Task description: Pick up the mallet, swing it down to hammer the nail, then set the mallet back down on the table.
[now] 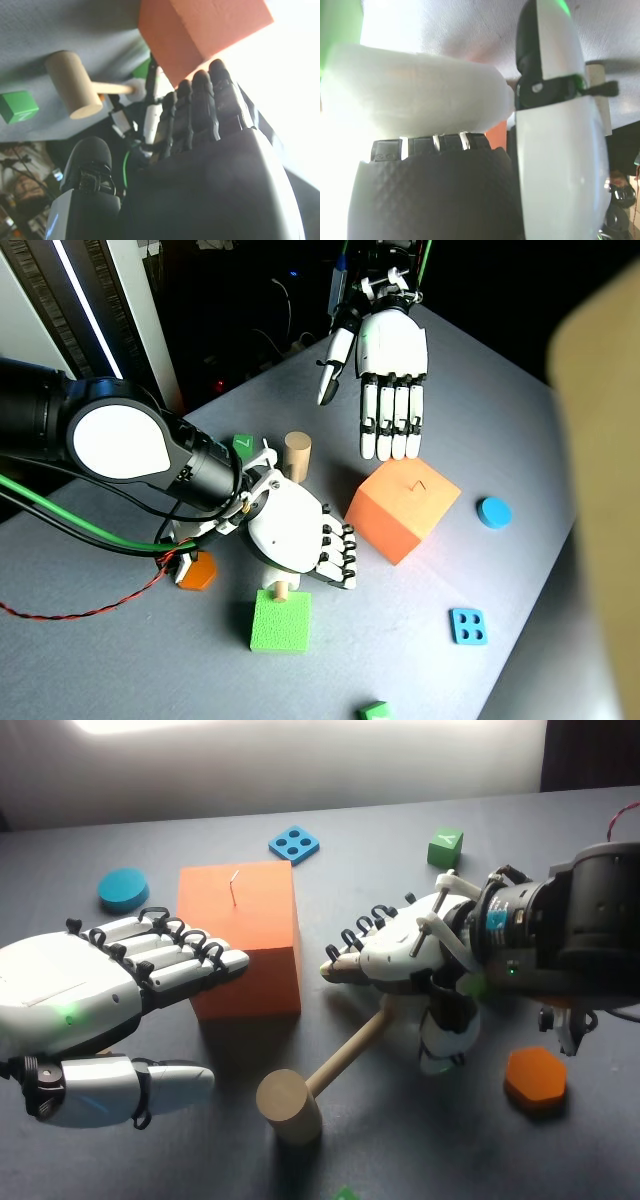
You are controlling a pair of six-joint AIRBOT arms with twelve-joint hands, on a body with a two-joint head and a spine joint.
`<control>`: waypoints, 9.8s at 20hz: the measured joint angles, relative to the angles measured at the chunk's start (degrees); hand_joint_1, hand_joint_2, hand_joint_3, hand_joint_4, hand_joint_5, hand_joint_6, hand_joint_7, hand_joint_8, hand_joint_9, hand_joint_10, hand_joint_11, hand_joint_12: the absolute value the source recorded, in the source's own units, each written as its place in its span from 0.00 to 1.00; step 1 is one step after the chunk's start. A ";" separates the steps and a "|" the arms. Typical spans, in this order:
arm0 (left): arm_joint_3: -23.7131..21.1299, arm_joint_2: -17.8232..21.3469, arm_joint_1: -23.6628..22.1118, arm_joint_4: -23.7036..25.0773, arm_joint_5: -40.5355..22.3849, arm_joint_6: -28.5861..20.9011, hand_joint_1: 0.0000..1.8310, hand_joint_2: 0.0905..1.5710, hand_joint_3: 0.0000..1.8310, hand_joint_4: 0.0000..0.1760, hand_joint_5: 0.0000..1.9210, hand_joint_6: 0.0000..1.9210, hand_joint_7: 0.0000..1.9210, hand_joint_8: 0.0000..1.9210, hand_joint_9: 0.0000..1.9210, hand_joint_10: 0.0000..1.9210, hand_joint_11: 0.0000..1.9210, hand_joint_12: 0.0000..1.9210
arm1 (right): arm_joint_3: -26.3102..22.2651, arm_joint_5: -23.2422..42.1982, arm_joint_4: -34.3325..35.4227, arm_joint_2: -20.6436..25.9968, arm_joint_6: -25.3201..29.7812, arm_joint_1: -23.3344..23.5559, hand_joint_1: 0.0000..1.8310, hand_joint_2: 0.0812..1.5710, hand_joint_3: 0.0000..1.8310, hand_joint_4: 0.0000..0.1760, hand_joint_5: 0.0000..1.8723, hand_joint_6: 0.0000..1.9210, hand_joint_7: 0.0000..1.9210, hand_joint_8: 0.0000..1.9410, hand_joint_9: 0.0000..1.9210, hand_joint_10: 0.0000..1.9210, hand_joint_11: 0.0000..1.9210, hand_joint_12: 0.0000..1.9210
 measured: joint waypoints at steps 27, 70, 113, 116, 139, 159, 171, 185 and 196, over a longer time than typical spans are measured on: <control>1.01 -1.03 -0.02 0.44 -0.17 -0.90 0.00 0.84 0.00 0.00 0.05 0.00 0.07 0.00 0.07 0.00 0.00 0.22 | 0.48 4.61 -0.83 0.20 -0.42 -0.17 0.62 0.71 0.00 0.00 0.45 0.50 0.31 0.51 0.23 0.60 0.02 0.83; 0.96 -1.01 -0.92 0.79 0.35 -0.81 0.00 0.85 0.00 0.00 0.08 0.00 0.10 0.00 0.09 0.00 0.00 0.23 | -8.09 21.84 -1.09 20.24 2.38 9.03 0.26 1.00 0.03 1.00 0.76 1.00 0.88 1.00 0.93 1.00 1.00 1.00; 1.38 -1.68 -1.20 1.05 0.35 -0.76 0.00 0.85 0.00 0.00 0.08 0.00 0.11 0.00 0.11 0.00 0.00 0.28 | -4.02 53.09 95.43 2.51 -96.70 6.60 0.32 0.99 0.00 1.00 0.75 1.00 0.86 1.00 0.91 1.00 1.00 1.00; 1.38 -1.68 -1.20 1.05 0.35 -0.76 0.00 0.85 0.00 0.00 0.04 0.00 0.07 0.00 0.08 0.00 0.00 0.22 | -3.67 52.89 95.38 2.03 -96.70 6.34 0.31 1.00 0.00 1.00 0.76 1.00 0.87 1.00 0.92 1.00 1.00 1.00; 1.38 -1.73 -1.27 1.11 1.66 -0.76 0.00 0.85 0.00 0.00 0.02 0.00 0.04 0.00 0.03 0.00 0.00 0.09 | -0.44 50.42 95.01 0.92 -97.96 0.63 0.34 0.99 0.00 1.00 0.76 1.00 0.87 1.00 0.92 1.00 1.00 1.00; 1.38 -1.75 -1.90 1.16 2.12 -0.81 0.00 0.84 0.00 0.00 0.02 0.00 0.03 0.00 0.03 0.00 0.00 0.12 | -17.88 44.81 87.97 21.66 -99.34 -2.08 0.33 0.97 0.00 1.00 0.76 1.00 0.86 1.00 0.91 1.00 1.00 1.00; 4.11 -1.79 -13.16 9.44 9.09 -5.49 0.00 0.86 0.00 0.00 0.01 0.00 0.05 0.00 0.05 0.00 0.00 0.18 | -17.25 39.30 56.65 20.22 -78.99 -9.73 0.30 0.96 0.00 1.00 0.76 1.00 0.84 1.00 0.90 1.00 0.99 1.00; 1.90 4.09 -21.68 15.65 18.53 -8.59 0.00 0.84 0.00 0.00 0.04 0.00 0.06 0.00 0.06 0.00 0.00 0.18 | -7.56 42.62 56.59 3.58 -78.93 -12.87 0.29 0.81 0.00 0.00 0.50 1.00 0.55 1.00 0.59 1.00 0.66 1.00; 0.70 4.11 -21.68 15.78 19.28 -8.68 0.00 0.84 0.00 0.00 0.05 0.00 0.05 0.00 0.05 0.00 0.00 0.16 | -7.10 43.65 56.63 3.30 -79.58 -13.53 0.26 0.72 0.00 0.00 0.52 0.12 0.53 0.22 0.44 0.38 0.30 0.68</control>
